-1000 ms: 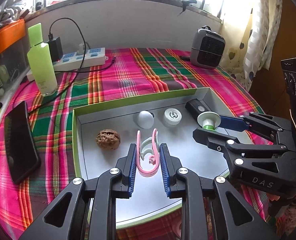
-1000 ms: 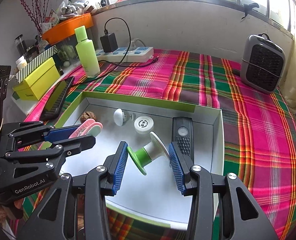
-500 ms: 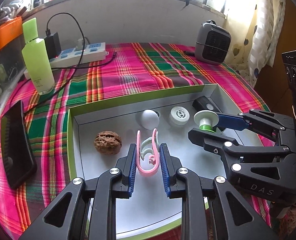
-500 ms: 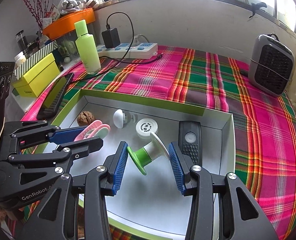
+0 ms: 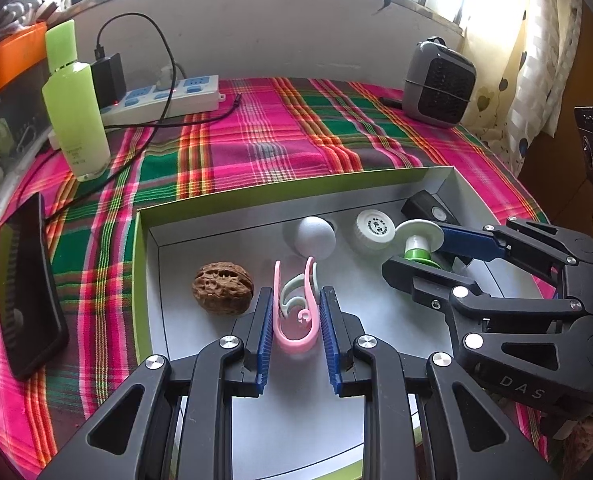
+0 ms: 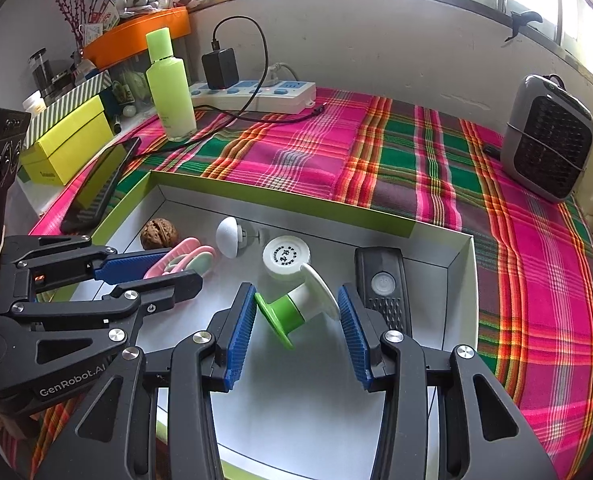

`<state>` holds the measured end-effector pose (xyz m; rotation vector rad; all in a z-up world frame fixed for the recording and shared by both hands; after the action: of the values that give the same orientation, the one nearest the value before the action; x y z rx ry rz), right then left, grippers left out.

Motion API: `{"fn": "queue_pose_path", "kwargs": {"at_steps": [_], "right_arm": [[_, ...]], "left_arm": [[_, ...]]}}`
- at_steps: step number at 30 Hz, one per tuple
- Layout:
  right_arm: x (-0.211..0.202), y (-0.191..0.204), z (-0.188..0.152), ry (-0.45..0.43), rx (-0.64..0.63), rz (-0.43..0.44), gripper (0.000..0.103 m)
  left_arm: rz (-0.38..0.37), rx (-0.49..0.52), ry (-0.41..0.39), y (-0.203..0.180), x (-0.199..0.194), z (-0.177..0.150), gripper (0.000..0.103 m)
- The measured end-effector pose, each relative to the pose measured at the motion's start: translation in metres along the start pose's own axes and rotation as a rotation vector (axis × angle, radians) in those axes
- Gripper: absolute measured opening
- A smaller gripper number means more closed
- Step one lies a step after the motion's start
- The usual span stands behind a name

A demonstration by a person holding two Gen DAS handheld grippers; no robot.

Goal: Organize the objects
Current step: 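Carry the pink clip and green spool into the tray with both tools, then open both tools to release the pink clip and green spool in the tray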

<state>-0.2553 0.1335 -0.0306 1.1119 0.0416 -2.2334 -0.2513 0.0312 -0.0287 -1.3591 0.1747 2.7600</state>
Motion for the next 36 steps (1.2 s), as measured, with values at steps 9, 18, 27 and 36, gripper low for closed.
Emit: {"fn": "queue_pose_path", "kwargs": {"at_steps": [9,18,27,36], "right_arm": [[-0.001,0.000,-0.001,-0.005,-0.011,-0.010,0.044],[-0.001,0.001,-0.001,-0.001,-0.018,-0.020,0.044],[-0.003,0.002,-0.002,-0.005,-0.020,-0.020,0.044],[-0.012,0.004,-0.005,-0.025,-0.010,-0.020,0.044]], "left_arm": [[0.004,0.007,-0.002,0.000,0.000,0.000,0.021],[0.006,0.011,-0.001,-0.001,0.002,0.001,0.024],[0.018,0.019,0.000,-0.002,0.000,0.000,0.028],[0.016,0.005,-0.014,0.002,-0.011,-0.001,0.039]]}}
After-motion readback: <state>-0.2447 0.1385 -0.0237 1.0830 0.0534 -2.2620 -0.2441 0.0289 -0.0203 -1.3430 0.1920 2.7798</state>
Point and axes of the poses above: each gripper's, at about its wrist camera, not at the fingertips, and x roughly the way its jaws point, y to its left, z to its top, the point moved 6 cm from there along x, roughly the way its jaws point, and after that the axes turned 14 degrees about z, right-handed, at the moved point
